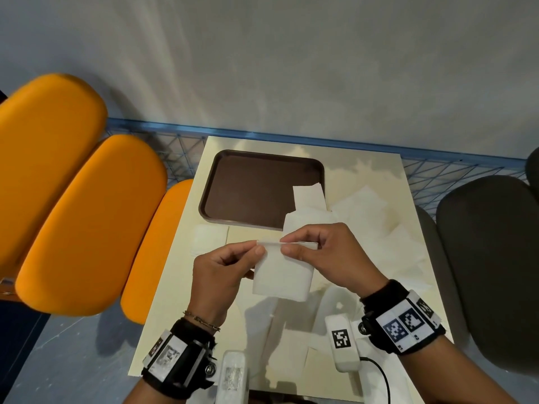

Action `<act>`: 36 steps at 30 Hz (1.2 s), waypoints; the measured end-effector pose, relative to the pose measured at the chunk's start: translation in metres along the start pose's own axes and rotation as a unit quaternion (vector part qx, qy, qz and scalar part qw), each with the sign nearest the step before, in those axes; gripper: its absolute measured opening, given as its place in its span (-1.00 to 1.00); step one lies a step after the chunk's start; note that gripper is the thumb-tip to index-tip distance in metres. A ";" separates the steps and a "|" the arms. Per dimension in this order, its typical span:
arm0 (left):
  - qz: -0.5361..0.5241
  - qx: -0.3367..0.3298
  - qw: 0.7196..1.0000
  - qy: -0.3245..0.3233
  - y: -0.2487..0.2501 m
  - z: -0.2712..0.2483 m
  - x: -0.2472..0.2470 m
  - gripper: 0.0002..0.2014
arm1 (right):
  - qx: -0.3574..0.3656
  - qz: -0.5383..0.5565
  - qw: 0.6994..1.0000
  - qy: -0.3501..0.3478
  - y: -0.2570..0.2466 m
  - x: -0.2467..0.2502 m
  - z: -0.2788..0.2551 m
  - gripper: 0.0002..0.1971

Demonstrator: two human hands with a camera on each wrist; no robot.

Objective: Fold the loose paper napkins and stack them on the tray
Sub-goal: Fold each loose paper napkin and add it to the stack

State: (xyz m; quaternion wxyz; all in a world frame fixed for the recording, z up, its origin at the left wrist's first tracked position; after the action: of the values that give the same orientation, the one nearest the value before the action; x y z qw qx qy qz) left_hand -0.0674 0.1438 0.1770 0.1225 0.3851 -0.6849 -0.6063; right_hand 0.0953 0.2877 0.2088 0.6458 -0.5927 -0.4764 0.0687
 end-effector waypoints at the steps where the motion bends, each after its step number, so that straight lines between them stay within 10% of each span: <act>1: 0.001 -0.003 1.000 0.006 0.000 0.001 0.001 -0.86 | 0.001 0.004 1.000 -0.001 0.000 -0.001 0.000 -0.90; 36: -0.057 0.086 0.995 -0.013 -0.013 0.008 0.003 -0.72 | 0.003 0.042 0.999 -0.004 0.001 -0.011 0.001 -0.91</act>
State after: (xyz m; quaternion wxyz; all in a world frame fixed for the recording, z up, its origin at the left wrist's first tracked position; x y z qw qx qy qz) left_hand -0.0695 0.1479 0.1626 0.0451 0.4252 -0.7129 -0.5558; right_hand 0.0891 0.2812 0.2021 0.6425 -0.6100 -0.4530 0.0994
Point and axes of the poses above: each hand's wrist, its own z-axis towards the middle knuckle, its own x-axis out of the back of the hand, y = z × x, the point moved 7 cm from there along z, towards the middle knuckle, and after that the axes turned 14 degrees about -z, right-handed, at the moved point
